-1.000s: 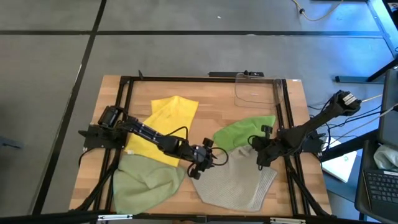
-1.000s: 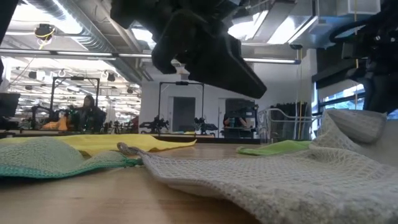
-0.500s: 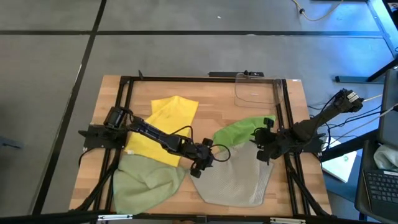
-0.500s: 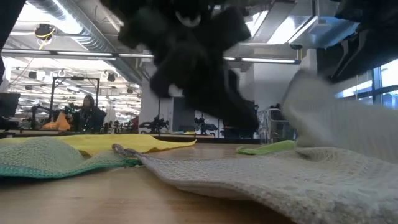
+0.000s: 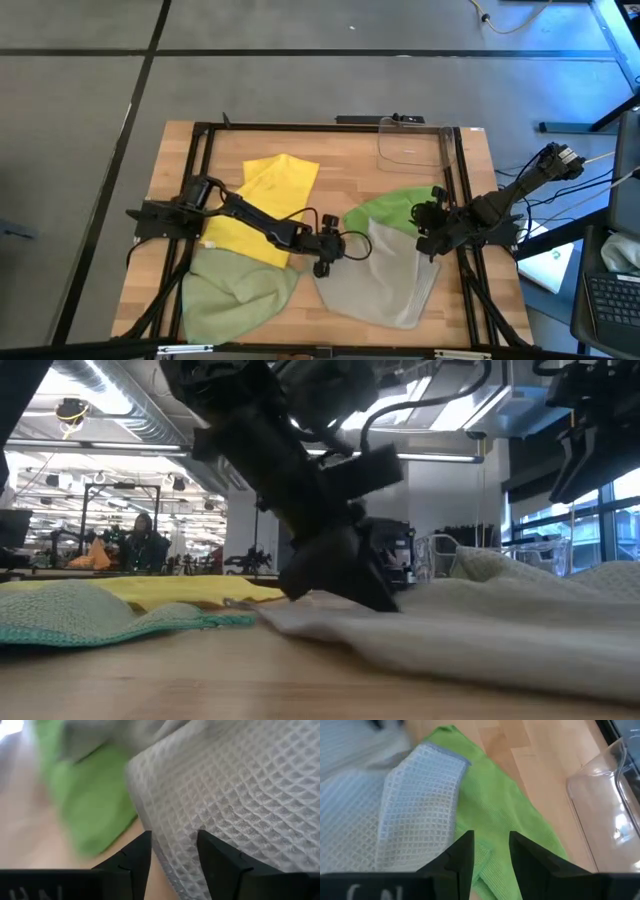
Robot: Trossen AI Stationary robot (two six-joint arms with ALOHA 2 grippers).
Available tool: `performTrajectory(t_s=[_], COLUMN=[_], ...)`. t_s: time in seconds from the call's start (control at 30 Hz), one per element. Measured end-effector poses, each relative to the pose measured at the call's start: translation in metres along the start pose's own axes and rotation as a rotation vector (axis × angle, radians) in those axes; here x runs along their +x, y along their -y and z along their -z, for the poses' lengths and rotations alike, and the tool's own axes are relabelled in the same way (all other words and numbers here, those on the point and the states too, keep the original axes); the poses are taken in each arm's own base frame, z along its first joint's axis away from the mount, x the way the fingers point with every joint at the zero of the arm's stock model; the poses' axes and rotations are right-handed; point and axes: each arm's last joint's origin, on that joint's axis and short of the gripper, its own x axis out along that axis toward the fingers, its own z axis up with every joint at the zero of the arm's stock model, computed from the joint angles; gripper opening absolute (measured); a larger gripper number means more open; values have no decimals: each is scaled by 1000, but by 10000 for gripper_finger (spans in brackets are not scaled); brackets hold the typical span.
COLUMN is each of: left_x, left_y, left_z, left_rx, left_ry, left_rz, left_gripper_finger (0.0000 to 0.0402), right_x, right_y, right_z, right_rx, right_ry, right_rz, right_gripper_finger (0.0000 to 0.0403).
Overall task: Fold microfiber towels
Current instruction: Adjust the gray cloth
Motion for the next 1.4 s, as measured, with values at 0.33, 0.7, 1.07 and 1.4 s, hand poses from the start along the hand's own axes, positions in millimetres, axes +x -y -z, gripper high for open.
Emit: performTrajectory(t_s=[0.33,0.7,1.07,1.4], left_x=[-8,-14,-51,-88], left_y=[-15,-60,-61,-17], left_z=[24,34,11,-36], left_rx=[38,-47,-77,-148], left_ry=[-277,-370,-270,127], left_rz=[-159,-452,-391,56], left_gripper_finger=[124,124,124,124], right_x=[3,12,24,21], right_y=[-1,-24,-62,-108], right_z=[4,4,17,33], right_rx=[13,-12,-124,-284], right_ry=[-21,-70,-113,-26], right_rz=[-8,-381,-574,-596], right_gripper_finger=[126,127,127,127])
